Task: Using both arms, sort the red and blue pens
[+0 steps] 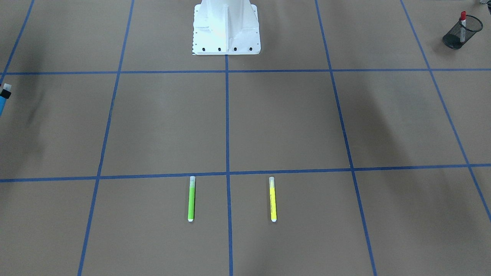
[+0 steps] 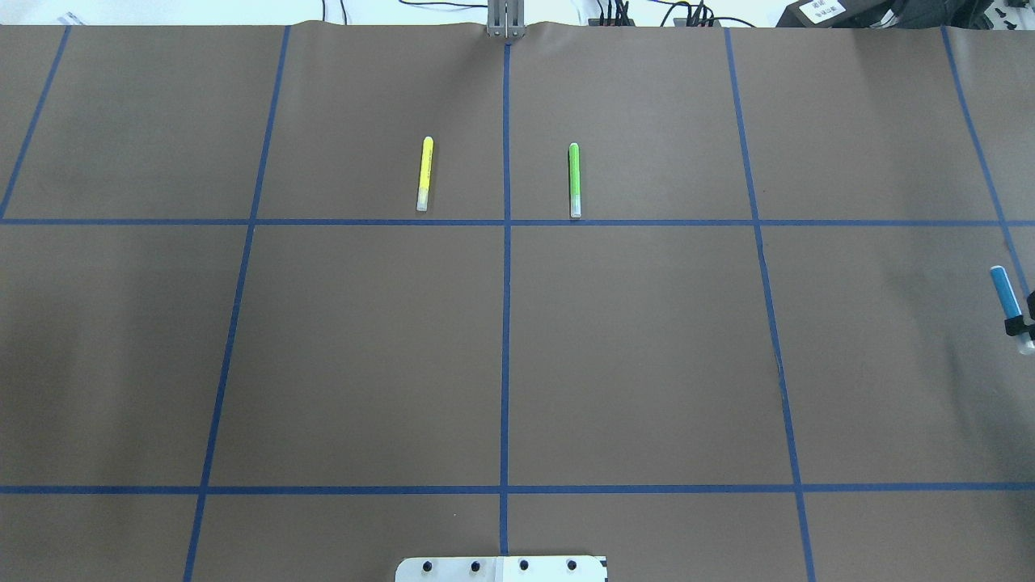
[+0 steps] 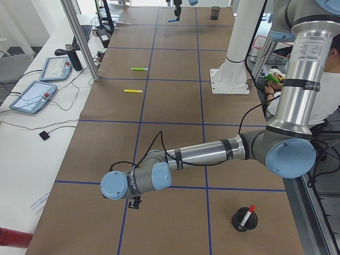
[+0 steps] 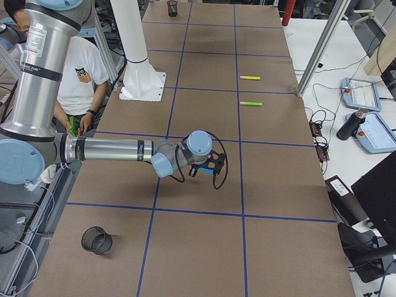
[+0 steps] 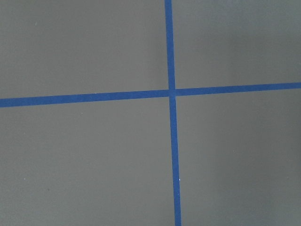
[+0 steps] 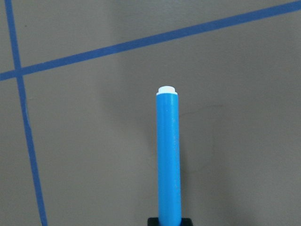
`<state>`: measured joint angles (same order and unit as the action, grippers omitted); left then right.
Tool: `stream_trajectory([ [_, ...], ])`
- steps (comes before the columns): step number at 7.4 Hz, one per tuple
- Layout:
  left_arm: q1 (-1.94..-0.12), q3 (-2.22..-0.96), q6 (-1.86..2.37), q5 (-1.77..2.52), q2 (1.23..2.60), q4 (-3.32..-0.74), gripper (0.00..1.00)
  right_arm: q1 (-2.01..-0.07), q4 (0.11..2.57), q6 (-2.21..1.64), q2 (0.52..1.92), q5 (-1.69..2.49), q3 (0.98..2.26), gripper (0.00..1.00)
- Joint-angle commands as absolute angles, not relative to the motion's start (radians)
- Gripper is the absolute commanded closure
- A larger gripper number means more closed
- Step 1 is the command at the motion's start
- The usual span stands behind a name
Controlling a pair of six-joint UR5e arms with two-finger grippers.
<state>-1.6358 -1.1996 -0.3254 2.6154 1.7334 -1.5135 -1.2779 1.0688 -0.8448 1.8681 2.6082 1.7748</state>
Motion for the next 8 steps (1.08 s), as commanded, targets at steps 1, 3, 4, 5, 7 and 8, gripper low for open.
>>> stream_trajectory([
  [1, -1.635, -1.2, -0.325, 2.615, 1.733, -1.514, 0.0, -1.321, 1.071, -0.838, 1.965, 2.654, 1.767, 1.0],
  [3, -1.635, -1.201, -0.325, 2.615, 1.733, -1.514, 0.0, -1.322, 1.075, -0.722, 2.006, 2.483, 1.74, 1.0],
  [4, -1.635, -1.201, -0.325, 2.617, 1.733, -1.514, 0.0, -1.327, 1.075, -0.647, 2.008, 2.452, 1.699, 1.0],
  [5, -1.637, -1.2, -0.325, 2.617, 1.733, -1.514, 0.0, -1.339, 1.094, -0.536, 2.006, 2.424, 1.648, 1.0],
  [7, -1.635, -1.2, -0.325, 2.617, 1.733, -1.514, 0.0, -1.412, 1.268, -0.32, 1.99, 2.37, 1.654, 1.0],
  [8, -1.635, -1.2, -0.325, 2.617, 1.732, -1.514, 0.0, -1.457, 1.36, -0.226, 1.959, 2.324, 1.658, 1.0],
])
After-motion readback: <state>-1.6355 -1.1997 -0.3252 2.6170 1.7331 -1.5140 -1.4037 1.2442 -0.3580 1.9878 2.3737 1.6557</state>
